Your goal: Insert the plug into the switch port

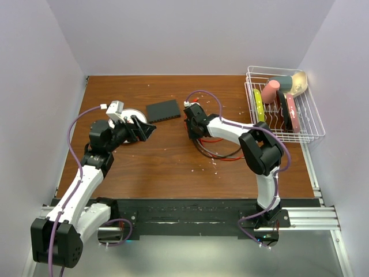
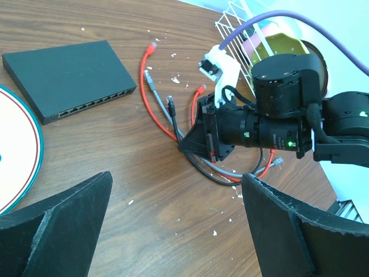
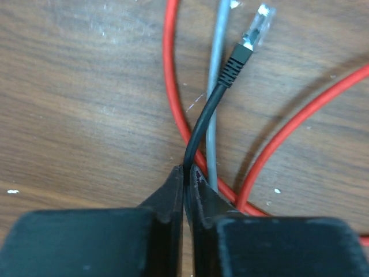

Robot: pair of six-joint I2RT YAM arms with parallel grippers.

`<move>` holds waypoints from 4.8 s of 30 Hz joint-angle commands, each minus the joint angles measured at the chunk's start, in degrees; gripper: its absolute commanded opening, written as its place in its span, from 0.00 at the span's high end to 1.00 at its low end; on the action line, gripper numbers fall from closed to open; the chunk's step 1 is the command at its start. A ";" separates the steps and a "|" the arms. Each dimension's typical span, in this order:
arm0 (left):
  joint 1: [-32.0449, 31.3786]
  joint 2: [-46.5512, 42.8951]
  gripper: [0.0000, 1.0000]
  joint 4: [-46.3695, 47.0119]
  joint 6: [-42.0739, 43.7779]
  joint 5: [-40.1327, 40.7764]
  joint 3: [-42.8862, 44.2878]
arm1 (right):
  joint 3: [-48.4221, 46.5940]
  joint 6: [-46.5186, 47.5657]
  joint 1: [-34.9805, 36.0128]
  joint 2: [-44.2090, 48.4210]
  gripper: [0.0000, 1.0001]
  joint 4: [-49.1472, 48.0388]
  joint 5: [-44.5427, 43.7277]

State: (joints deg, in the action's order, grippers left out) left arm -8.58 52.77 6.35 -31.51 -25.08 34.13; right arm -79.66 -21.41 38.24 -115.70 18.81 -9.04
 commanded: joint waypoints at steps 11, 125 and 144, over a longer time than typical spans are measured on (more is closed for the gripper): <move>0.49 0.57 0.00 3.14 -1.36 -2.16 0.32 | 10.05 6.02 2.98 20.42 1.00 -7.04 8.86; -6.45 -2.32 1.00 65.46 -25.80 -25.46 -14.44 | 29.91 -18.40 15.55 39.67 0.70 -59.67 34.97; -6.45 -14.71 0.00 21.55 -9.81 -2.28 -5.75 | 28.16 -8.92 15.55 43.10 1.00 -38.96 24.87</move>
State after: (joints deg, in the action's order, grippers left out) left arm -14.92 42.61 46.46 -49.58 -40.14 22.28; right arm -48.75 -35.92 53.69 -75.96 -28.99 22.41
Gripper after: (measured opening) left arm 0.997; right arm 0.056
